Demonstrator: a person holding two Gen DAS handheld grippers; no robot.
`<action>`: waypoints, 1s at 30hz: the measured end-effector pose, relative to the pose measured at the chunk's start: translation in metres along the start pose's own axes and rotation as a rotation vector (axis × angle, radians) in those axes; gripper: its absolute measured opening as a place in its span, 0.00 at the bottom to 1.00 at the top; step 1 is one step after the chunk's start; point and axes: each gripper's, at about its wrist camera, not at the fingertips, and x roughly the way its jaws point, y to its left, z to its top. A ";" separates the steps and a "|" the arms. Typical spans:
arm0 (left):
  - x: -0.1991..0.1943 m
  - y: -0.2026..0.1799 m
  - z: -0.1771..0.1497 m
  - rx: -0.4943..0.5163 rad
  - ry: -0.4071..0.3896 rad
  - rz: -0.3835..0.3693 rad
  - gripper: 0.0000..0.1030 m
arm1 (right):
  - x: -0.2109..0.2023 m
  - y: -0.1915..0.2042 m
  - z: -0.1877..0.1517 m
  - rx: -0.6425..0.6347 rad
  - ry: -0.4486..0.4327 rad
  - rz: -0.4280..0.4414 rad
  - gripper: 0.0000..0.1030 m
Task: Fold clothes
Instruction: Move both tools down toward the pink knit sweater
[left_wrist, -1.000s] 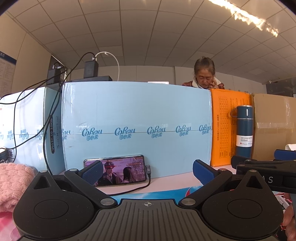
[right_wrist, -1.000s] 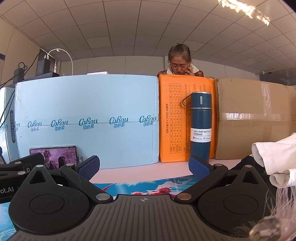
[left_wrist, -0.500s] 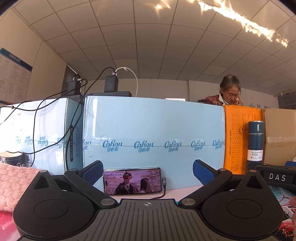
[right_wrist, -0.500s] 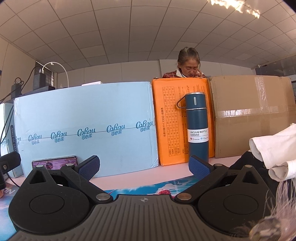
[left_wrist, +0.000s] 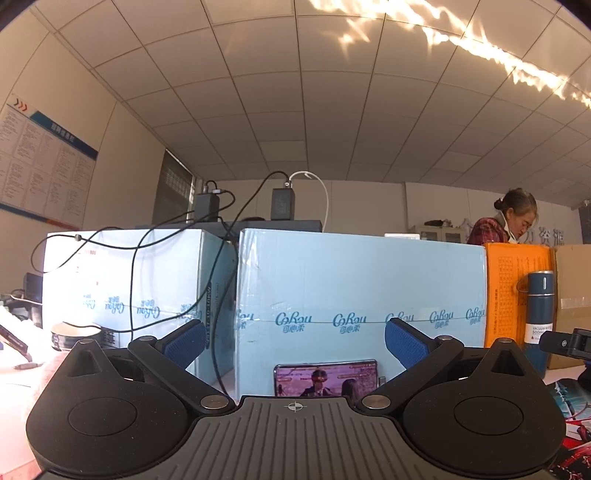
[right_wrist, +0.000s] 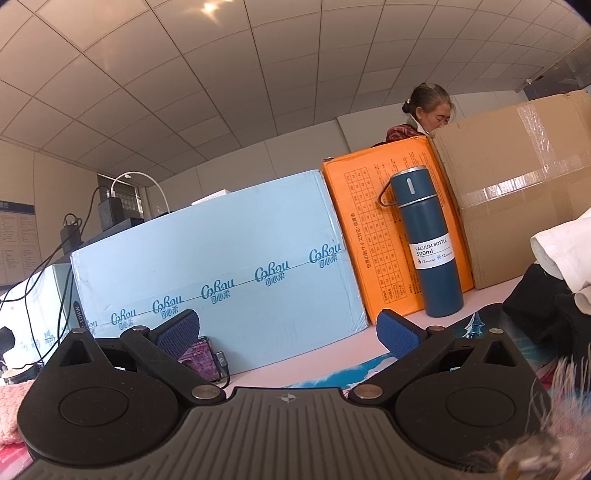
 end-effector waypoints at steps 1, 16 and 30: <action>-0.002 0.008 0.002 0.001 -0.006 0.017 1.00 | 0.000 0.001 0.000 0.001 0.004 0.009 1.00; -0.011 0.135 0.022 -0.025 0.047 0.323 1.00 | 0.002 0.064 -0.015 0.069 0.205 0.226 1.00; -0.019 0.267 -0.009 -0.633 0.224 0.285 1.00 | 0.065 0.201 -0.042 0.130 0.501 0.519 1.00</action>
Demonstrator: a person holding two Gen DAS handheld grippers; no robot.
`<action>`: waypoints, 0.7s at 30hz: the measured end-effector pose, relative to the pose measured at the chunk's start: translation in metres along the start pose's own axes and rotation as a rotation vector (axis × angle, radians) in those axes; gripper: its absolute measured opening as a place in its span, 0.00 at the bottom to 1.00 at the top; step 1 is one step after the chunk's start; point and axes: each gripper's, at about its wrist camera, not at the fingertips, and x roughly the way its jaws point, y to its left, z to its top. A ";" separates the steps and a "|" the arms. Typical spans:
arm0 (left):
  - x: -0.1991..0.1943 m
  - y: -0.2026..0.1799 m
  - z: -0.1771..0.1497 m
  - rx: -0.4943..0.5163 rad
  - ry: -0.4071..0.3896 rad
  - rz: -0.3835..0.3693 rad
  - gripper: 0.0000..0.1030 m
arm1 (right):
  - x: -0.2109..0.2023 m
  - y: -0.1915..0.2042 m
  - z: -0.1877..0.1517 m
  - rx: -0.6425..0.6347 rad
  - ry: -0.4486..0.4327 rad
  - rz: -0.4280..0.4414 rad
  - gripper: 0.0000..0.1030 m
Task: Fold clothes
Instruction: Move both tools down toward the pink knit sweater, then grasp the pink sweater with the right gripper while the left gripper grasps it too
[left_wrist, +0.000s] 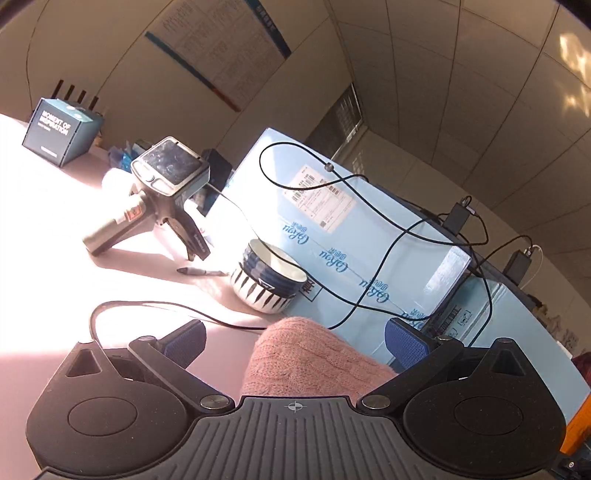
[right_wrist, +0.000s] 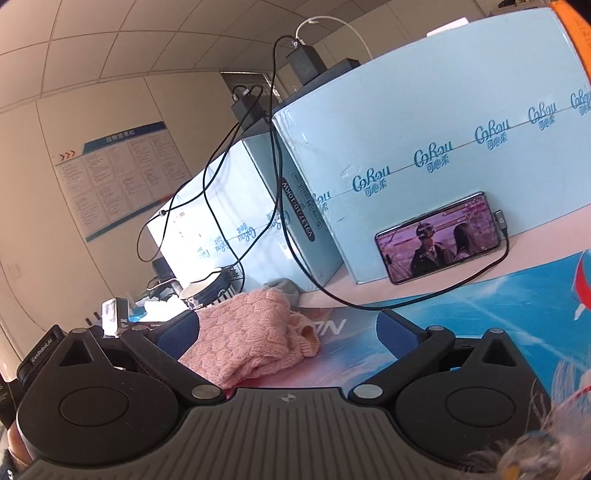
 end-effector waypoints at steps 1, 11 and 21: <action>0.007 0.001 0.001 -0.024 0.019 -0.015 1.00 | 0.013 0.001 0.000 0.033 0.031 0.010 1.00; 0.082 0.009 -0.022 -0.088 0.172 -0.003 1.00 | 0.108 -0.017 -0.010 0.192 0.187 -0.001 1.00; 0.091 -0.004 -0.036 0.009 0.253 -0.072 1.00 | 0.167 -0.001 -0.021 0.230 0.224 -0.029 0.89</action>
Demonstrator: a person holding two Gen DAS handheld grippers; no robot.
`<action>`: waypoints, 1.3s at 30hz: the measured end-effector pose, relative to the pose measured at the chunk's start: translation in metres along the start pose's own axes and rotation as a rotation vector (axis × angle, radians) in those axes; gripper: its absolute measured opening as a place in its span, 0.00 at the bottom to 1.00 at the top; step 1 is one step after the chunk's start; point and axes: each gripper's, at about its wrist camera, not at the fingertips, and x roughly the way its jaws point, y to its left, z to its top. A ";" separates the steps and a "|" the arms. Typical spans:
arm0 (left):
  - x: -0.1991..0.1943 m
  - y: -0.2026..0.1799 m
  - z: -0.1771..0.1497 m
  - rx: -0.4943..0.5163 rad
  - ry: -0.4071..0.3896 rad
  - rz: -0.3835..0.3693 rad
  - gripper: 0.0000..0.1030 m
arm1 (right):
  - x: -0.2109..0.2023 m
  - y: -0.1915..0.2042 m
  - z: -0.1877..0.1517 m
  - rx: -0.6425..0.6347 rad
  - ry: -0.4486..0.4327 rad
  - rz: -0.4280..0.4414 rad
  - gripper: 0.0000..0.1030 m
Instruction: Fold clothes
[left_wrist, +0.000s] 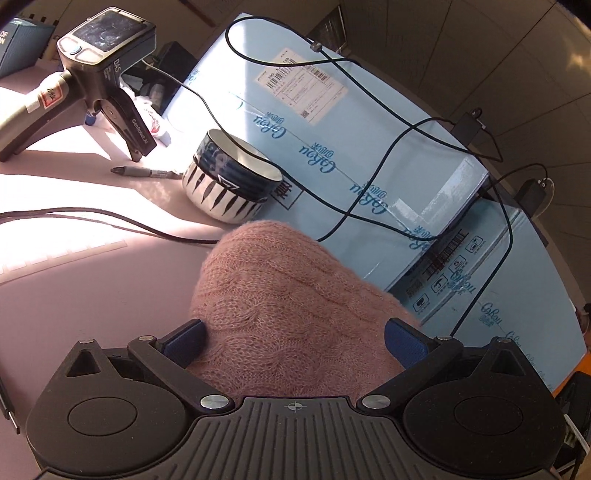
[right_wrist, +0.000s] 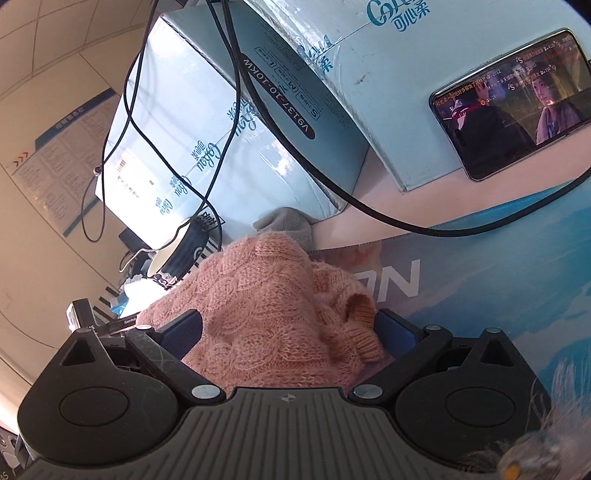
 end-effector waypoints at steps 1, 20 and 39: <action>0.000 0.000 0.000 -0.001 0.000 -0.001 1.00 | 0.000 0.001 -0.002 0.010 0.003 0.013 0.80; -0.039 -0.007 -0.006 0.068 -0.237 -0.512 0.28 | -0.136 0.045 -0.011 -0.093 -0.120 0.441 0.28; -0.084 -0.189 -0.125 0.401 0.061 -0.714 0.29 | -0.339 -0.120 -0.037 0.035 -0.370 0.216 0.29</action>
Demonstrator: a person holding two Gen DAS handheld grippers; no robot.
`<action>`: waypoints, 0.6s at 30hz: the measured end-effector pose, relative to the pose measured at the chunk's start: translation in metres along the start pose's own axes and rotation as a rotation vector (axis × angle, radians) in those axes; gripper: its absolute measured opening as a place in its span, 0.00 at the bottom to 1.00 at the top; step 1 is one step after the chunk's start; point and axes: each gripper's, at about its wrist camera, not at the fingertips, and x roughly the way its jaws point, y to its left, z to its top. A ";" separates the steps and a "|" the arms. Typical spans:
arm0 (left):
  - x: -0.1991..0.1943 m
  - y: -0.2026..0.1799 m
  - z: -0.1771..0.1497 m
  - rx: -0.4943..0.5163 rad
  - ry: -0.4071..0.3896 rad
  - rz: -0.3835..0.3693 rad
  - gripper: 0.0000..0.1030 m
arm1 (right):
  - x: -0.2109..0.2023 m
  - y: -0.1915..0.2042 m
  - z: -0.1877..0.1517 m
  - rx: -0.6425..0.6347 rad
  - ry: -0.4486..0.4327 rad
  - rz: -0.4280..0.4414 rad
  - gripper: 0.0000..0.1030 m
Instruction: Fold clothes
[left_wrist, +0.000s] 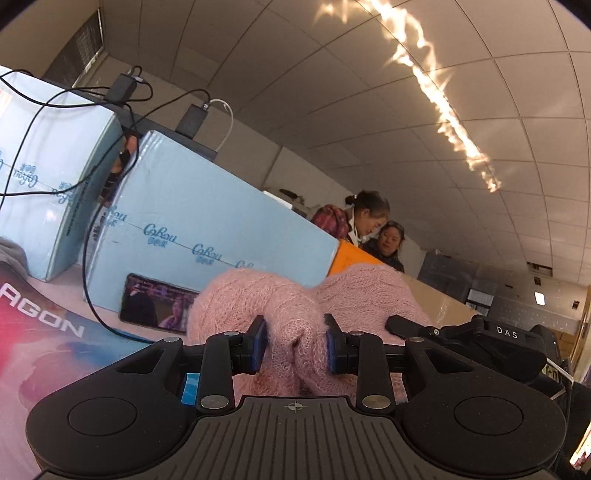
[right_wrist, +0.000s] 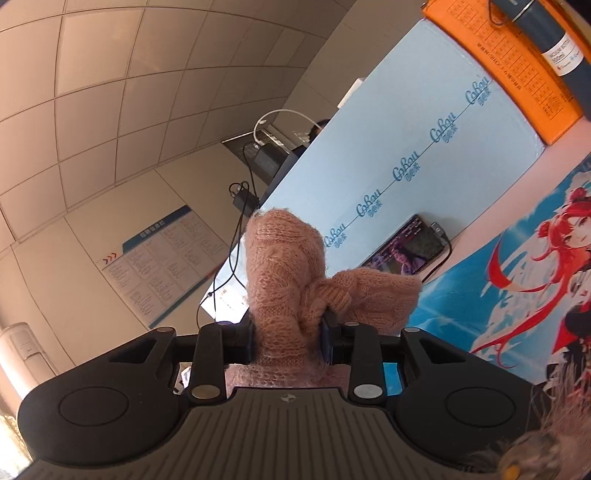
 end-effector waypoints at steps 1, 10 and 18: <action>0.008 -0.006 -0.004 0.019 0.027 0.006 0.29 | -0.010 -0.007 0.001 -0.001 -0.003 -0.028 0.29; 0.050 -0.038 -0.029 0.212 0.205 0.229 0.32 | -0.034 -0.058 -0.011 0.043 0.057 -0.212 0.69; 0.050 -0.082 -0.036 0.425 0.114 0.390 0.83 | -0.060 -0.071 -0.005 0.160 -0.083 -0.200 0.91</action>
